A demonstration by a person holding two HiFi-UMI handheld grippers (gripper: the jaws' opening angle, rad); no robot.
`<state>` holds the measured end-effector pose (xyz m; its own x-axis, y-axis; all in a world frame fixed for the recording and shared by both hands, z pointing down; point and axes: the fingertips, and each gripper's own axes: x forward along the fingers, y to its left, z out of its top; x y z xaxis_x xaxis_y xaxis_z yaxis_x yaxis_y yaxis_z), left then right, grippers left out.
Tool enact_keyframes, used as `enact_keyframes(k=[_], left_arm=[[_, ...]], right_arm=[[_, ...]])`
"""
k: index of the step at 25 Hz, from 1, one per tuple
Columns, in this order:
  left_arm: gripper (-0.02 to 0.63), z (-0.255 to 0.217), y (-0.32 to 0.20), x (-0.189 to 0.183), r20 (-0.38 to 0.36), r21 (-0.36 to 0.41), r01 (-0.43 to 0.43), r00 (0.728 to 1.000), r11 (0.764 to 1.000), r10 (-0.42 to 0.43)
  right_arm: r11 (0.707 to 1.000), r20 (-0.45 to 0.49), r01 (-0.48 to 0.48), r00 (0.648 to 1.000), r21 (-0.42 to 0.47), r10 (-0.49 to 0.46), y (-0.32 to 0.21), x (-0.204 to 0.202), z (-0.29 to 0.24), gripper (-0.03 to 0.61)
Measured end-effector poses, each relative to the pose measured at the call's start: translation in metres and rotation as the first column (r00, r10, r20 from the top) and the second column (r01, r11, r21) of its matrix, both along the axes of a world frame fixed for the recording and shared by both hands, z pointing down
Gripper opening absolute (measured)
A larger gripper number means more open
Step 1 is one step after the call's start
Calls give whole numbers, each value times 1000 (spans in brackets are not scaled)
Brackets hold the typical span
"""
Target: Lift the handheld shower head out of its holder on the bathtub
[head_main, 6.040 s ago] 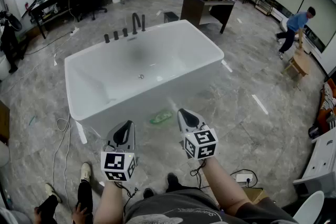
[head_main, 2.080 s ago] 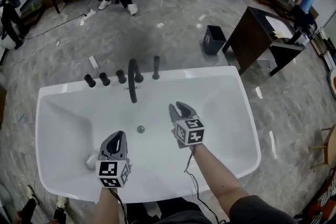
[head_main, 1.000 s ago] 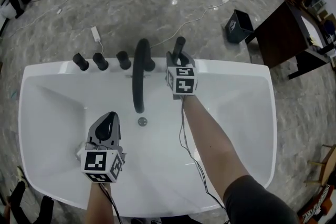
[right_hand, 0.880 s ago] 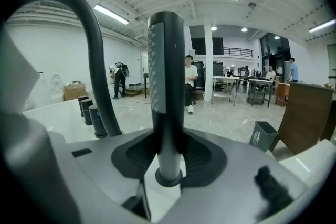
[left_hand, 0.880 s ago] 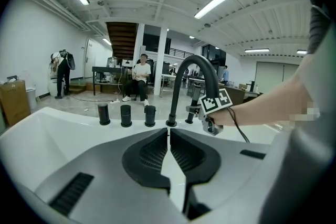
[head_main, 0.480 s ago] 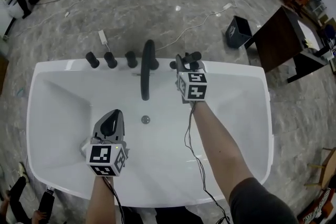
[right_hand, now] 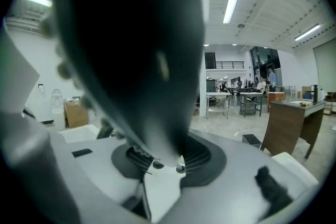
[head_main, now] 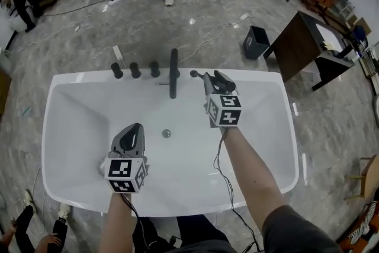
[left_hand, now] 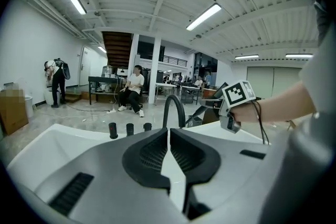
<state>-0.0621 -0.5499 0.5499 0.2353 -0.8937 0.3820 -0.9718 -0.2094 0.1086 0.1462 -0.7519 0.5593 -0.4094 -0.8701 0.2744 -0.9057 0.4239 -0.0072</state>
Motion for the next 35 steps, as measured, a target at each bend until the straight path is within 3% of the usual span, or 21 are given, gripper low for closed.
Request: enact_keyframes(k=[11, 26, 35], left_arm=[[25, -51, 82, -42, 5, 28, -148, 989, 989, 147], [25, -53, 232, -100, -3, 3, -332, 943, 943, 332], [25, -51, 291, -84, -9, -10, -390, 921, 921, 390]], right_arm=[[994, 33, -98, 995, 38, 97, 147, -18, -80, 130], [963, 68, -270, 961, 18, 269, 389, -55, -88, 130], [947, 88, -319, 945, 29, 316, 488, -46, -94, 130]])
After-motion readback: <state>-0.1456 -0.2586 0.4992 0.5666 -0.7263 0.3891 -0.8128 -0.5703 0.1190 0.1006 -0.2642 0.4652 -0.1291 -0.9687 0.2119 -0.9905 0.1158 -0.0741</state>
